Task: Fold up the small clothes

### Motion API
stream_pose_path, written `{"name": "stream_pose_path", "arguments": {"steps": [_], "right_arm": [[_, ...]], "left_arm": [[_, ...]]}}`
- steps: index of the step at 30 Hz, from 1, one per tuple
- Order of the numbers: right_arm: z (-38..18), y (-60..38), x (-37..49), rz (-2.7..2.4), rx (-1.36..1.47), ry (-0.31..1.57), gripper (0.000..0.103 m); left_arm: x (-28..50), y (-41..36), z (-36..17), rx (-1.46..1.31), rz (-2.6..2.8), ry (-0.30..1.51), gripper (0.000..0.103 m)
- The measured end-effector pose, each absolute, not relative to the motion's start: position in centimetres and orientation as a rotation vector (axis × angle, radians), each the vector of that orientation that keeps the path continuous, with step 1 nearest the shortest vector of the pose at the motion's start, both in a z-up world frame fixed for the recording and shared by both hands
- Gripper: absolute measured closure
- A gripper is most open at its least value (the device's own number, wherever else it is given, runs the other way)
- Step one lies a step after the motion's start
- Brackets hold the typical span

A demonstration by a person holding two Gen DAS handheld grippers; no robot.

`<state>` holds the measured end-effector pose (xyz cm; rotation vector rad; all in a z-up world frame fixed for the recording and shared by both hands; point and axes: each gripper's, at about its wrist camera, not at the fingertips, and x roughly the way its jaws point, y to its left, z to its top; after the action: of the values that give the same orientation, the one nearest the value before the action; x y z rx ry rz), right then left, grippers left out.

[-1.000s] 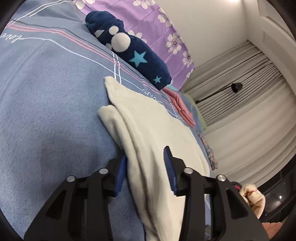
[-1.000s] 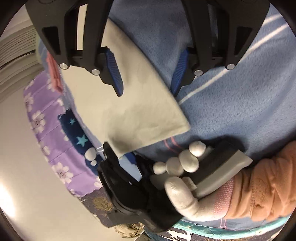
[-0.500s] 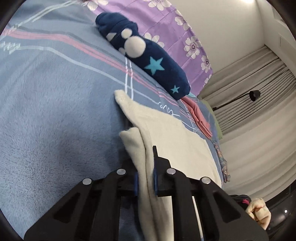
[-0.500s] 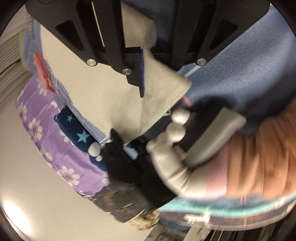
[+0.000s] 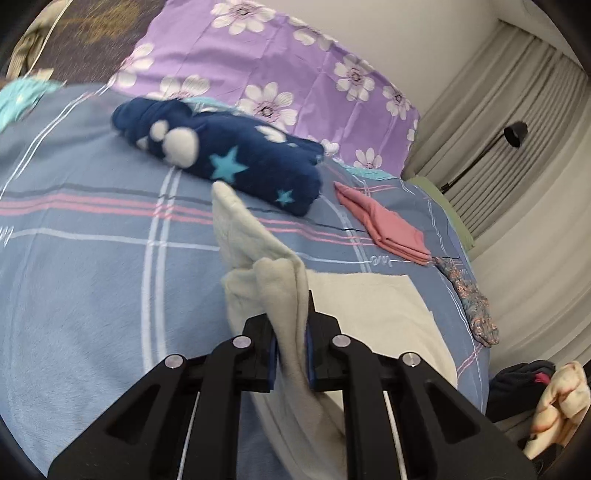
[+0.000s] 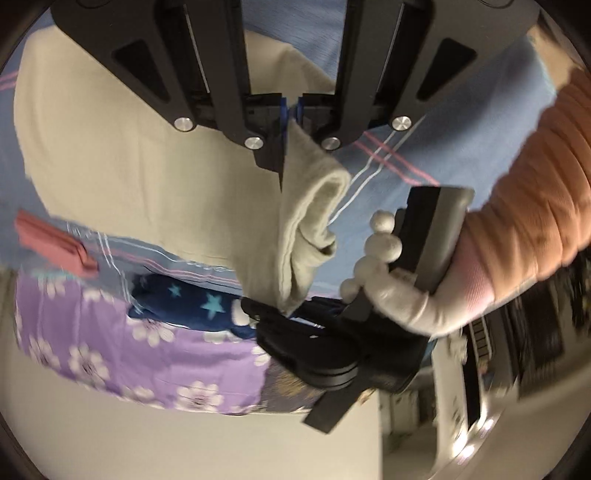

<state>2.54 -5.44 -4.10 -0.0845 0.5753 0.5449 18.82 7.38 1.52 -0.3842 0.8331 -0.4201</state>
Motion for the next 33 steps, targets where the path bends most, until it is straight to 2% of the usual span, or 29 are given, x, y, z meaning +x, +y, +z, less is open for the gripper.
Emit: {"name": "stream_pose_path", "arguments": {"steps": [6, 12, 24, 33], "right_arm": [[-3.1, -12.9, 3.8, 0.526, 0.095, 0.590, 0.100], [-4.4, -19.6, 3.3, 0.483, 0.232, 0.615, 0.100], [-8.2, -30.6, 2.1, 0.356, 0.443, 0.654, 0.100], [-10.7, -33.6, 1.3, 0.354, 0.543, 0.709, 0.100]], "left_arm": [[19.7, 0.6, 3.7, -0.312, -0.426, 0.829, 0.092], [20.5, -7.4, 3.8, -0.225, -0.446, 0.856, 0.093], [22.1, -20.9, 0.4, -0.101, -0.511, 0.971, 0.094], [22.4, -25.7, -2.8, -0.008, -0.489, 1.037, 0.094]]}}
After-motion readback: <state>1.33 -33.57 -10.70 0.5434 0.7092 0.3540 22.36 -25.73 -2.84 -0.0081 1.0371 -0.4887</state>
